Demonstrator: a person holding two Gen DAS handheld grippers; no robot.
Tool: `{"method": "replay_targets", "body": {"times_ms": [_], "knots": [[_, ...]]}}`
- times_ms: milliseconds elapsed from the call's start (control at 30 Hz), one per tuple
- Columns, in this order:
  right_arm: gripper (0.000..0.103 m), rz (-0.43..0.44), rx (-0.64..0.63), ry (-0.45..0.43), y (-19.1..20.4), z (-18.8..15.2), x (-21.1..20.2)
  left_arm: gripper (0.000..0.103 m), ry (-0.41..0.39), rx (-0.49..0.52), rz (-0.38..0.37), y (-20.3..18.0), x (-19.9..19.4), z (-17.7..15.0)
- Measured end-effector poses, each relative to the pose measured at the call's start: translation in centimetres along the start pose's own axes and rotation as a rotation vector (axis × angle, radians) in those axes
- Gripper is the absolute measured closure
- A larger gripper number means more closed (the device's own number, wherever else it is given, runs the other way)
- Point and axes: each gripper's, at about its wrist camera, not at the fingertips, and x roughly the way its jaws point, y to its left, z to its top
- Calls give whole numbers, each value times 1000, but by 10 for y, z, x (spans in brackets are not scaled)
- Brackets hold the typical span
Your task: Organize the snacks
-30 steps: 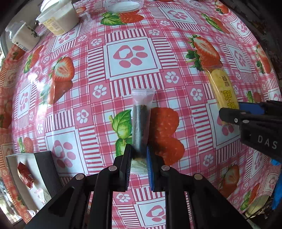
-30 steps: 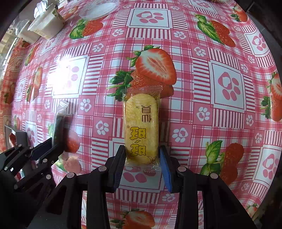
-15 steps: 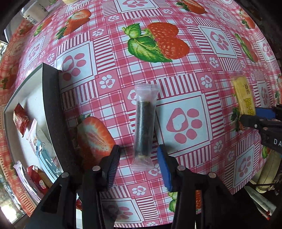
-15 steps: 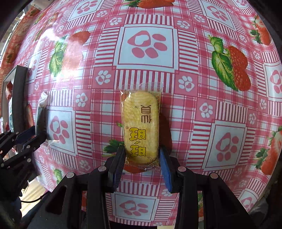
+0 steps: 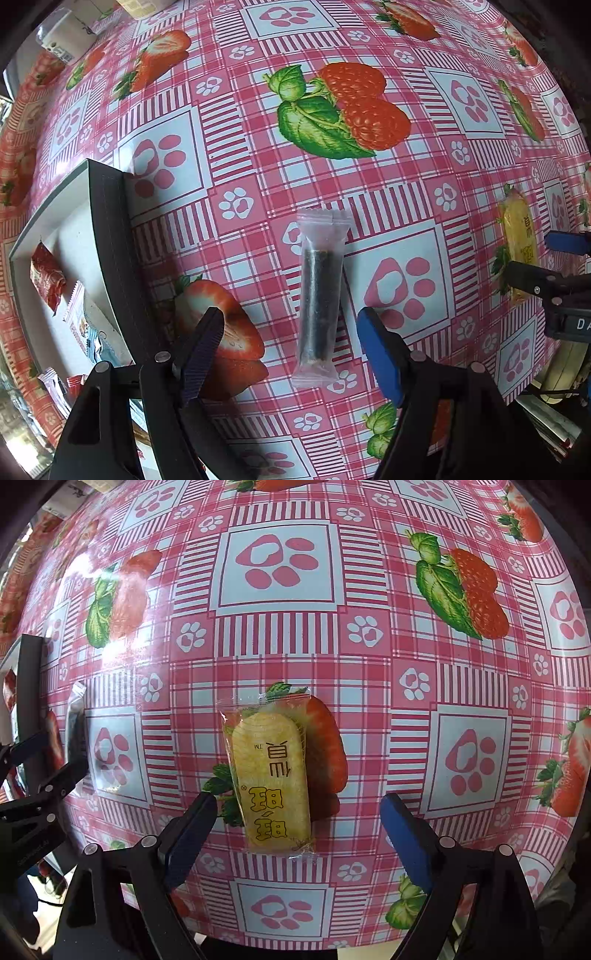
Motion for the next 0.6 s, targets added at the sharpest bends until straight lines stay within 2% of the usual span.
{"method": "replay_targets", "body": {"times_ms": [33,133,200,233,400,433,467,533,600], "knots": [[12,-11,-9,11,-1,-4,4,19,-8,-2,-3,3,1,2],[1,-33,-30,28,-7,-21,17,16,-5,-13,-25,8,5,4],[1,-34,-26,19,-10,-33,23,9,-2,-5,-20,10,7,3],[1,-34,-28,19,-9,-34,24,1,14,-5,-22,16,14,-5],[0,-28,-29,42,-11,-46,25,0,3,-15,-27,29,14,-13],[0,-28,-28,49,-8,-30,25,0,3,-15,-26,33,11,-11],[0,-28,-28,52,-8,-31,26,0,4,-17,-26,38,9,-9],[0,-28,-29,55,-9,-31,25,0,4,-21,-25,13,24,-11],[0,-28,-29,53,-15,-45,25,0,3,-21,-25,15,22,-10]]}}
